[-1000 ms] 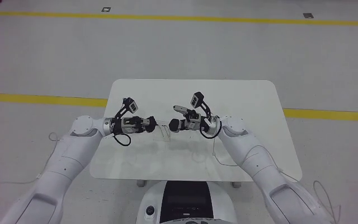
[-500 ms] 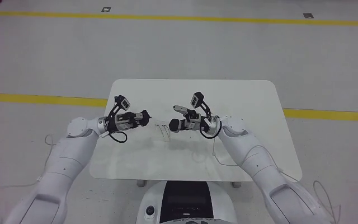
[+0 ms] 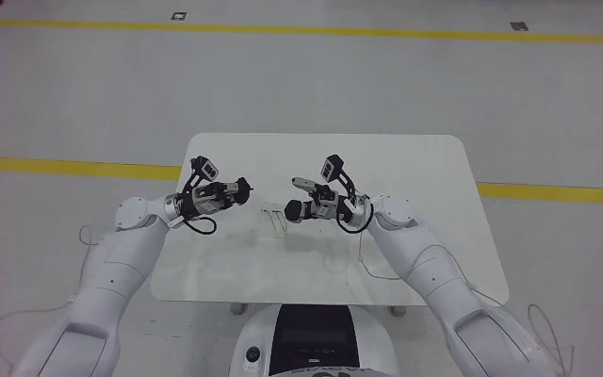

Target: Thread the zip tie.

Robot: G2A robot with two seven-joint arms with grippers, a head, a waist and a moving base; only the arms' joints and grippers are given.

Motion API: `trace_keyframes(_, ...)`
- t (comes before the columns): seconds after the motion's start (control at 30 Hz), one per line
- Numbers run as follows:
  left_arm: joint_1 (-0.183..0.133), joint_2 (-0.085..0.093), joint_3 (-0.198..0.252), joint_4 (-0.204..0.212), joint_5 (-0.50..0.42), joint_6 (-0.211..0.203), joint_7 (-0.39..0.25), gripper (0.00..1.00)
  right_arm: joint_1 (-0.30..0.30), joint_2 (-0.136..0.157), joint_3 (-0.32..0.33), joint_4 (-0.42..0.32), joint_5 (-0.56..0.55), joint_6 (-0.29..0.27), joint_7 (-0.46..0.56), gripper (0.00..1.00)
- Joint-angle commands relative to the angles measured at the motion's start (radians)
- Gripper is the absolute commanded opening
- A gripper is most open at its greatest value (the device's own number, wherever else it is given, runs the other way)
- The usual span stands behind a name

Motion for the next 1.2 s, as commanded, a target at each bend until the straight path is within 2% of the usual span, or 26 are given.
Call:
trace_keyframes(0.0, 0.000, 0.000, 0.000, 0.000, 0.000, 0.000, 0.000, 0.00, -0.002, 0.002, -0.006, -0.023, -0.048, 0.009, -0.041, 1.00)
trace_keyframes(0.1, 0.000, 0.000, 0.000, 0.000, 0.000, 0.000, 0.000, 0.00, 0.003, 0.013, -0.014, -0.073, -0.173, 0.057, -0.112, 1.00)
trace_keyframes(0.23, 0.000, 0.000, 0.000, 0.000, 0.000, 0.000, 0.000, 0.00, 0.018, 0.024, -0.042, -0.142, -0.363, 0.177, -0.210, 1.00)
trace_keyframes(0.3, 0.000, 0.000, 0.000, 0.000, 0.000, 0.000, 0.000, 0.00, 0.021, 0.025, -0.057, -0.166, -0.414, 0.227, -0.230, 1.00)
trace_keyframes(0.37, 0.000, 0.000, 0.000, 0.000, 0.000, 0.000, 0.000, 0.00, 0.033, 0.025, -0.080, -0.182, -0.490, 0.299, -0.274, 1.00)
trace_keyframes(0.5, 0.000, 0.000, 0.000, 0.000, 0.000, 0.000, 0.000, 0.00, 0.052, 0.019, -0.118, -0.192, -0.564, 0.378, -0.316, 1.00)
trace_keyframes(0.6, 0.000, 0.000, 0.000, 0.000, 0.000, 0.000, 0.000, 0.00, 0.072, 0.015, -0.159, -0.191, -0.651, 0.417, -0.330, 1.00)
trace_keyframes(0.93, 0.000, 0.000, 0.000, 0.000, 0.000, 0.000, 0.000, 0.00, 0.071, 0.015, -0.169, -0.200, -0.683, 0.425, -0.350, 1.00)
trace_keyframes(1.03, 0.000, 0.000, 0.000, 0.000, 0.000, 0.000, 0.000, 0.00, 0.088, 0.012, -0.215, -0.243, -0.775, 0.477, -0.343, 1.00)
trace_keyframes(1.17, 0.000, 0.000, 0.000, 0.000, 0.000, 0.000, 0.000, 0.00, 0.133, -0.005, -0.289, -0.248, -0.869, 0.548, -0.314, 1.00)
